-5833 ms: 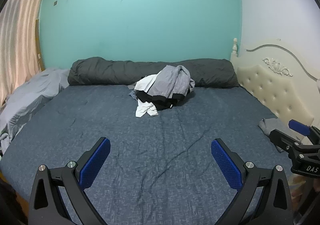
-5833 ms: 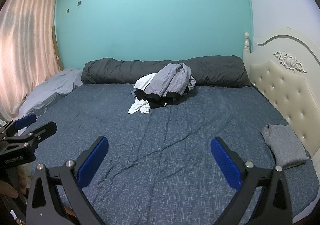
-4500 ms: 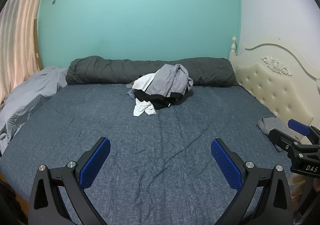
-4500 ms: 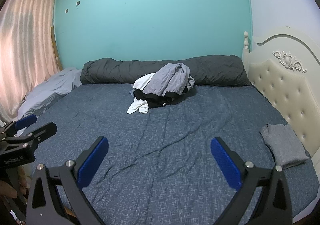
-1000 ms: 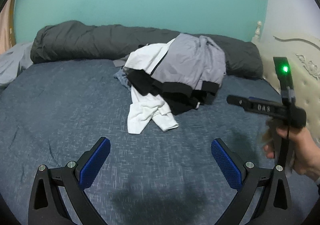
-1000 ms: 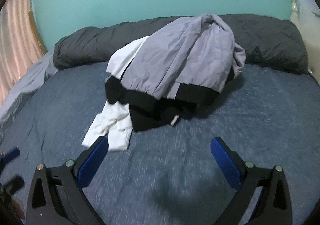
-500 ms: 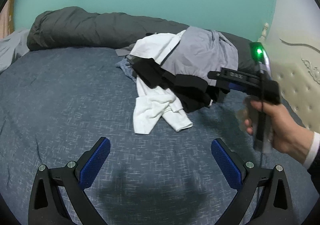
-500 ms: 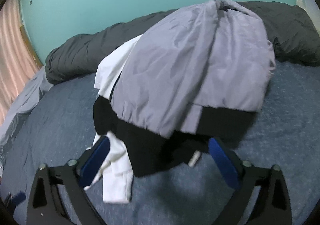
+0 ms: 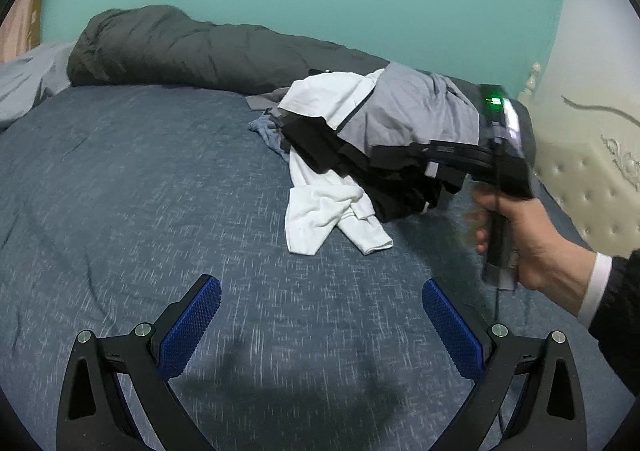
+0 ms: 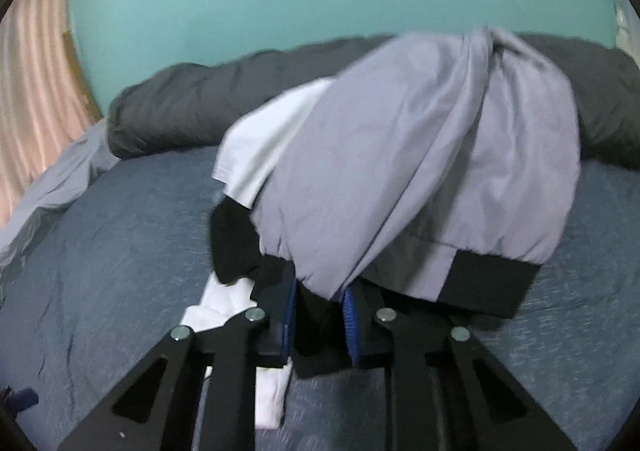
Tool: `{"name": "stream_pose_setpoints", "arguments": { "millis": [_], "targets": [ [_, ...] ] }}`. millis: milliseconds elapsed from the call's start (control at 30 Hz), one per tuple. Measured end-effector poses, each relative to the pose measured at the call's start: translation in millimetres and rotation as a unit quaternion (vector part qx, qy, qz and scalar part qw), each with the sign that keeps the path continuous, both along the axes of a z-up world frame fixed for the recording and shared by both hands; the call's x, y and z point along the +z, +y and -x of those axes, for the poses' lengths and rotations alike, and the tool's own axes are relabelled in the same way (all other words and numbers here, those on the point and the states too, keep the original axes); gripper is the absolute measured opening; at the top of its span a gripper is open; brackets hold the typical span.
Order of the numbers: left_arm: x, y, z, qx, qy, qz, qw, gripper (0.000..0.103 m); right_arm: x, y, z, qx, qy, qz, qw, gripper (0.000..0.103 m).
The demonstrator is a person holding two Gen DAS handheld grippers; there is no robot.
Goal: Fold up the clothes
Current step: 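Move the right tool to the grey jacket and grasp its hem, then pull the grey jacket off the pile with the right tool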
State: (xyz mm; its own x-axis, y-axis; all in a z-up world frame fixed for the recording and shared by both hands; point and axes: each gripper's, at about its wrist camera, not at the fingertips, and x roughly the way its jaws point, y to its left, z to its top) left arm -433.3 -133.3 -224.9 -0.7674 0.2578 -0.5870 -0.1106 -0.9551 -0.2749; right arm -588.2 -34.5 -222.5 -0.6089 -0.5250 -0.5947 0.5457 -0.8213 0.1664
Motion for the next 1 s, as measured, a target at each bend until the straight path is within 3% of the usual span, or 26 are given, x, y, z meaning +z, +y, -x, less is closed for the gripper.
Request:
{"name": "stream_pose_setpoints", "arguments": {
  "millis": [200,467,567,767,933,1000],
  "targets": [
    [12.5,-0.8,-49.8,0.014,0.005,0.005,0.9999,0.103,42.0,54.7,-81.8,0.032,0.014,0.035,0.999,0.018],
    [22.6,3.2,-124.6,0.017,0.003,-0.025,0.9995,0.103,76.8,138.5,-208.4,0.063,0.002,0.059,0.996,0.017],
    [23.0,10.3,-146.5,0.015,0.002,-0.019,0.9997,0.103,68.0,170.8,-247.4,0.051,-0.021,0.063,0.996,0.017],
    [22.7,25.3,-182.5,0.018,0.008,0.001,0.9998,0.103,31.4,232.1,-283.0,-0.039,-0.08,0.059,0.994,0.017],
    [16.2,31.4,-193.6,0.01,0.011,0.001,0.9999,0.103,7.8,265.8,-284.0,-0.097,-0.113,0.024,0.989,0.019],
    [11.8,33.3,-194.1,0.009,0.018,0.006,0.9998,0.103,2.4,280.6,-281.4,-0.108,-0.12,0.012,0.987,0.024]
  ]
}}
